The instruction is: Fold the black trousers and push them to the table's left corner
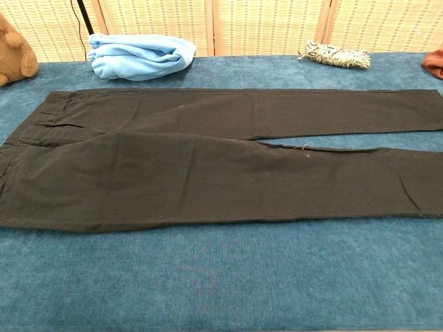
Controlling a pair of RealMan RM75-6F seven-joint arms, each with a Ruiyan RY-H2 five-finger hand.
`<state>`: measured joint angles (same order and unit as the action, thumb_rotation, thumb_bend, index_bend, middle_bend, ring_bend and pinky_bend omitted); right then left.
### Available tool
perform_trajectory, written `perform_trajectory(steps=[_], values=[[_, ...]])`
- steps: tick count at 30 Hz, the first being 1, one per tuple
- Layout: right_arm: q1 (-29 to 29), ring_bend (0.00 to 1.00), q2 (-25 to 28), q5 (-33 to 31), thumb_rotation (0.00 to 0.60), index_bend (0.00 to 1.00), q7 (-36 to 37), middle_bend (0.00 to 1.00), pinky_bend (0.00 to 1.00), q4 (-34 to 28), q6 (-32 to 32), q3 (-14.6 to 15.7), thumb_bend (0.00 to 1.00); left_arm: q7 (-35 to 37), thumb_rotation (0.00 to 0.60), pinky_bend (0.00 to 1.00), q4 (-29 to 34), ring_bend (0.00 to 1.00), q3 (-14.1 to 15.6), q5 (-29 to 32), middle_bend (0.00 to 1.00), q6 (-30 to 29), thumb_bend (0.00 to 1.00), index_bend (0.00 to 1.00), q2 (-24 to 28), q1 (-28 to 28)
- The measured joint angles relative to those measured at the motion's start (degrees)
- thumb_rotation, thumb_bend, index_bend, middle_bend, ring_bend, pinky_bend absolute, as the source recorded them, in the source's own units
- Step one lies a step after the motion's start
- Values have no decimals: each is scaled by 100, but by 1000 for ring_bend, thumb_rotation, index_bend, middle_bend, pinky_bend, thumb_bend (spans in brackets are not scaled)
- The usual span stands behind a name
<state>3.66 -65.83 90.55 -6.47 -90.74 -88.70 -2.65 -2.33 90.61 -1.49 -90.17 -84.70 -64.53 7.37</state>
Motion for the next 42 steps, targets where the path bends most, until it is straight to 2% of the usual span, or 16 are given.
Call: perform_trajectory(steps=[8,15,19,27,36,42], values=[[-12,0,38,-4,600,0,-141,0,0,-100,89,63,0,53,600,0,79,0,26,32,0,45,0,0,44,-1],[43,0,-55,65,600,0,-460,0,0,-32,376,223,0,436,600,0,165,0,73,-17,0,40,0,0,244,-15],[115,0,-200,182,600,0,-708,0,0,194,661,392,0,657,600,0,277,0,97,-60,0,3,0,0,419,-33],[247,0,-635,444,600,0,-734,0,0,817,827,519,0,1079,600,0,325,0,83,-9,0,-79,0,0,538,-84],[640,0,-1470,652,600,0,-551,0,0,1846,956,380,0,1434,600,0,213,0,68,102,0,-153,0,0,593,-172],[872,0,-1715,644,600,0,-547,0,0,1954,1181,313,0,1503,600,0,179,0,34,211,0,-100,0,0,598,-180]])
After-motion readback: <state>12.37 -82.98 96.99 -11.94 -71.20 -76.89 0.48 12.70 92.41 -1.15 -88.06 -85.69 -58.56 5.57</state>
